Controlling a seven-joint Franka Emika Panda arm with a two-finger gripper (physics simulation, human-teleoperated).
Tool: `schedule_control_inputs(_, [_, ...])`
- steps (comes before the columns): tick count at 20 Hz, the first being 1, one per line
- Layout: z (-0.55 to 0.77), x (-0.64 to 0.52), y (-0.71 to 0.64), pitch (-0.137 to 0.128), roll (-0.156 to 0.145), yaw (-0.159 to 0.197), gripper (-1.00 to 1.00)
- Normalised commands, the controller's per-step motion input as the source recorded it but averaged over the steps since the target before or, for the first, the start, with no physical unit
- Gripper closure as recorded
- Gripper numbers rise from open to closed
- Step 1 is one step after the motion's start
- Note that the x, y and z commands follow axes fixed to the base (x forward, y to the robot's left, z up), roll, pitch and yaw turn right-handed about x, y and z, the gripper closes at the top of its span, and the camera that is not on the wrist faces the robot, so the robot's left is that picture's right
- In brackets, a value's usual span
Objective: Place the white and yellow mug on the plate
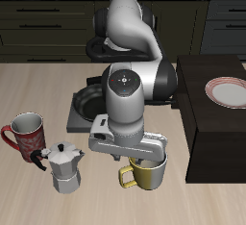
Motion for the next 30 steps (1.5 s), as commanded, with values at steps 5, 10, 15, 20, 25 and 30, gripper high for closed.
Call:
schedule_control_inputs(5, [0.13, -0.07, 0.07, -0.029, 0.034, -0.042, 1.00])
schedule_control_inputs(10, [0.43, -0.14, 0.05, -0.066, 0.007, 0.011, 1.00])
schedule_control_inputs(15, [0.55, -0.24, 0.05, -0.070, 0.008, 0.013, 1.00])
schedule_control_inputs(20, [0.64, -0.34, 0.04, -0.078, -0.008, 0.040, 1.00])
schedule_control_inputs(25, [0.72, -0.43, -0.02, -0.079, -0.031, 0.012, 1.00])
schedule_control_inputs(30, [0.67, -0.54, 0.12, -0.088, 0.013, 0.036, 1.00])
